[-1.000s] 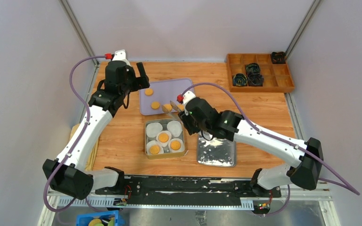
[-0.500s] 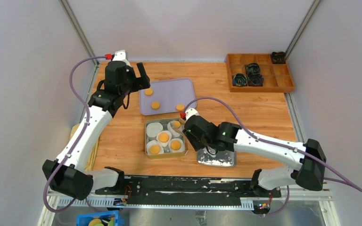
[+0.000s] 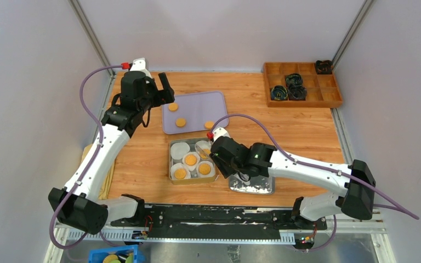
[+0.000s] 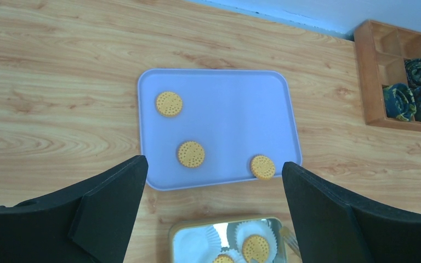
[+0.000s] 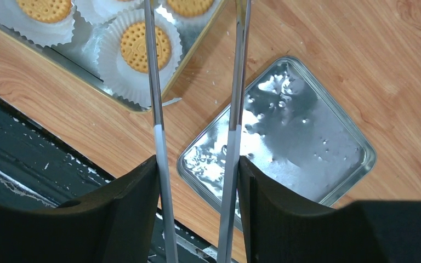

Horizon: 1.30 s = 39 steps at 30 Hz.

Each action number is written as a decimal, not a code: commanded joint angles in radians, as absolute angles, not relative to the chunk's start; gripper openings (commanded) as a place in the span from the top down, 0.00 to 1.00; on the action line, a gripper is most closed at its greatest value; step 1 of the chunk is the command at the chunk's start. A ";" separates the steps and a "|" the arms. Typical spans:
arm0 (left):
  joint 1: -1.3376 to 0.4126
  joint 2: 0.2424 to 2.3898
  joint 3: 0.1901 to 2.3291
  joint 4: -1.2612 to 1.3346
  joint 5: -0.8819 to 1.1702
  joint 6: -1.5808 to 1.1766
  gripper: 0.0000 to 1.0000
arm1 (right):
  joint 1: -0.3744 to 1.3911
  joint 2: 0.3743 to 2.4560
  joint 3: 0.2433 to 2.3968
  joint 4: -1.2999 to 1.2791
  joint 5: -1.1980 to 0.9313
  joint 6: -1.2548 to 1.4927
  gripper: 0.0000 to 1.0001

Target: Pack the cookies

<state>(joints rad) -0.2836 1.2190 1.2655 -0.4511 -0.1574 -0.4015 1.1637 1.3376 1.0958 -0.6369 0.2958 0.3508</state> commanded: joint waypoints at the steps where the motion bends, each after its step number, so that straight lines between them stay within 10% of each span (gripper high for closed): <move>1: -0.278 1.194 1.256 -0.438 -0.134 -0.399 0.00 | 1.174 1.343 1.146 -0.667 0.366 0.369 0.44; 13: -0.278 1.187 1.254 -0.422 -0.151 -0.397 0.00 | 1.142 1.433 1.308 -0.542 0.526 0.195 0.48; 39: -0.278 1.229 1.269 -0.440 -0.211 -0.357 0.00 | 0.960 1.941 1.630 -0.421 0.149 0.101 0.49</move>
<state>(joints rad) -0.2836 1.2190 1.2613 -0.4435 -0.1947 -0.3702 0.9813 1.9335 1.5810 -0.4389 0.2241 0.0978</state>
